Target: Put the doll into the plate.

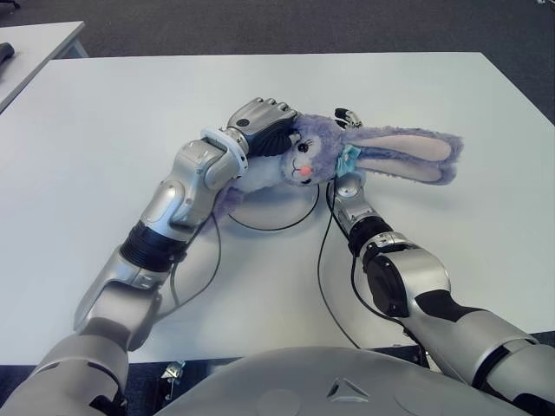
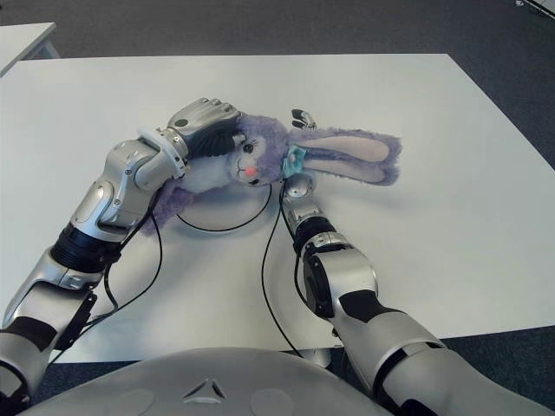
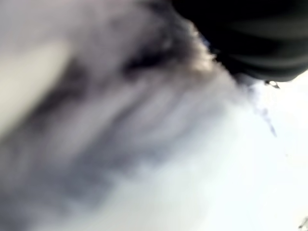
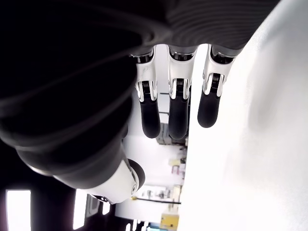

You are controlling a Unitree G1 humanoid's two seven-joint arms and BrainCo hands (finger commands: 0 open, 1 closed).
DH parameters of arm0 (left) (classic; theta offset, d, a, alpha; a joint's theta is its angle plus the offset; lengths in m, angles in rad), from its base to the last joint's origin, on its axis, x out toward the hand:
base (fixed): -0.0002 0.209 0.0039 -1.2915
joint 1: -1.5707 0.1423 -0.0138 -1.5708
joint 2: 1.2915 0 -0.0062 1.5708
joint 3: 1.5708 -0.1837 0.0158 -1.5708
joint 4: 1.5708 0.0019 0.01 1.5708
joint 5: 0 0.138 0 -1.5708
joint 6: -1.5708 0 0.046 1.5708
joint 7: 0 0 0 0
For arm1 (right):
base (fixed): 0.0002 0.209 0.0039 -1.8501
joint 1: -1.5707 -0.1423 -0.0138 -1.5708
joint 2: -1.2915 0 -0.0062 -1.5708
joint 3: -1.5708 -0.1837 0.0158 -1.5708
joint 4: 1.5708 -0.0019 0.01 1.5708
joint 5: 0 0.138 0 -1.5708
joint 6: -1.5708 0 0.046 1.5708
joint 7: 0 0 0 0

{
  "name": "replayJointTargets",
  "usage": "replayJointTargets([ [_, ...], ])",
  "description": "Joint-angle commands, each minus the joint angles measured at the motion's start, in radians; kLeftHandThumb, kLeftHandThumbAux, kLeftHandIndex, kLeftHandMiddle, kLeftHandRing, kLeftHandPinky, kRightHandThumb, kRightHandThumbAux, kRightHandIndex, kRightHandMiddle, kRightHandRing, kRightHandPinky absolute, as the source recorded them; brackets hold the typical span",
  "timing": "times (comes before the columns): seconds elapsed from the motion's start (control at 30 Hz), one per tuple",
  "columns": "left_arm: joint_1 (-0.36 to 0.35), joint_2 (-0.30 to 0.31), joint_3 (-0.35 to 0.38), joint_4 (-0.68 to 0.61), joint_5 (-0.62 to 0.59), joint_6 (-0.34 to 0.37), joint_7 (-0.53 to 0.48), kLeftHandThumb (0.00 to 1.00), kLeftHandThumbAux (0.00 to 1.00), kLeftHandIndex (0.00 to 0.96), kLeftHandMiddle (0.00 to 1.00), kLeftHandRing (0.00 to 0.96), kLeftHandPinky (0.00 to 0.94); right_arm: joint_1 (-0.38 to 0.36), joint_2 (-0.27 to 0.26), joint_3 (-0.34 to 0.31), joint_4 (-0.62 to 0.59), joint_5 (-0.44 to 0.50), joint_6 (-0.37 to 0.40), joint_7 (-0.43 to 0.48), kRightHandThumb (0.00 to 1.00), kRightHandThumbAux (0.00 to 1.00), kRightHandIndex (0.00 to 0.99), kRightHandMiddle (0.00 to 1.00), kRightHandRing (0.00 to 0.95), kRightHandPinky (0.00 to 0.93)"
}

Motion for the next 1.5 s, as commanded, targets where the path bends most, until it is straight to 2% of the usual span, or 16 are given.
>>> replayJointTargets([
  [0.03,0.061,-0.040,0.026,0.025,-0.036,0.017,0.070,0.848,0.667,0.398,0.536,0.777,0.790,0.229,0.075,-0.013,0.152,0.012,0.147,0.009,0.471,0.894,0.237,0.240,0.227,0.215],
  [0.2,0.074,-0.044,0.029,0.033,-0.027,0.002,0.114,0.845,0.667,0.403,0.542,0.763,0.775,0.228,0.076,-0.023,0.151,0.022,0.146,0.024,0.446,0.905,0.224,0.236,0.217,0.202],
  [0.33,0.079,-0.034,0.020,0.054,0.011,-0.023,0.172,0.834,0.667,0.407,0.582,0.717,0.645,0.223,0.078,-0.025,0.149,0.024,0.142,0.023,0.453,0.920,0.196,0.240,0.223,0.216],
  [0.37,0.079,-0.031,0.018,0.057,0.017,-0.027,0.184,0.723,0.692,0.421,0.678,0.696,0.622,0.223,0.078,-0.025,0.149,0.023,0.142,0.022,0.457,0.922,0.190,0.242,0.229,0.230],
  [0.4,0.082,-0.026,0.017,0.064,0.025,-0.037,0.203,0.695,0.699,0.425,0.703,0.690,0.616,0.223,0.078,-0.024,0.149,0.021,0.140,0.018,0.461,0.922,0.189,0.243,0.231,0.234],
  [0.53,0.091,0.000,0.011,0.092,0.050,-0.079,0.268,0.683,0.704,0.419,0.665,0.631,0.574,0.223,0.078,-0.019,0.149,0.014,0.137,0.002,0.503,0.918,0.180,0.247,0.237,0.227],
  [0.6,0.089,0.017,0.006,0.109,0.066,-0.106,0.296,0.680,0.707,0.415,0.626,0.595,0.542,0.220,0.078,-0.015,0.149,0.009,0.139,-0.008,0.535,0.916,0.175,0.250,0.241,0.224],
  [0.63,0.087,0.023,0.003,0.116,0.073,-0.117,0.305,0.364,0.515,0.289,0.533,0.508,0.456,0.219,0.078,-0.013,0.149,0.007,0.141,-0.012,0.571,0.912,0.175,0.257,0.252,0.226],
  [0.7,0.083,0.030,0.001,0.122,0.080,-0.130,0.311,0.257,0.443,0.240,0.493,0.476,0.422,0.217,0.079,-0.013,0.149,0.007,0.138,-0.018,0.591,0.907,0.176,0.260,0.255,0.230],
  [0.77,0.082,0.038,-0.001,0.121,0.084,-0.141,0.307,0.235,0.420,0.223,0.476,0.463,0.409,0.218,0.080,-0.017,0.148,0.011,0.128,-0.025,0.601,0.903,0.177,0.261,0.257,0.232],
  [0.8,0.082,0.041,-0.002,0.120,0.084,-0.145,0.303,0.208,0.383,0.151,0.355,0.367,0.335,0.219,0.081,-0.020,0.148,0.014,0.122,-0.028,0.648,0.887,0.189,0.271,0.276,0.250],
  [0.93,0.082,0.043,-0.001,0.090,0.074,-0.128,0.248,0.170,0.343,0.067,0.208,0.241,0.233,0.222,0.085,-0.032,0.146,0.025,0.099,-0.030,0.721,0.867,0.205,0.284,0.285,0.233],
  [1.1,0.087,0.044,0.002,0.071,0.061,-0.108,0.209,0.155,0.331,0.035,0.158,0.185,0.179,0.219,0.093,-0.042,0.145,0.033,0.095,-0.032,0.729,0.861,0.207,0.290,0.278,0.209],
  [1.13,0.089,0.044,0.003,0.066,0.057,-0.101,0.198,0.130,0.316,0.008,0.089,0.102,0.074,0.218,0.098,-0.045,0.144,0.035,0.093,-0.034,0.740,0.848,0.215,0.301,0.272,0.198],
  [1.2,0.092,0.044,0.005,0.058,0.050,-0.089,0.178,0.114,0.303,0.000,0.052,0.056,0.014,0.214,0.105,-0.049,0.142,0.039,0.091,-0.039,0.748,0.840,0.220,0.310,0.268,0.195],
  [1.5,0.105,0.052,0.010,0.035,0.038,-0.066,0.139,0.080,0.260,0.000,0.001,0.000,0.000,0.214,0.105,-0.062,0.143,0.044,0.092,-0.034,0.776,0.822,0.233,0.333,0.272,0.198],
])
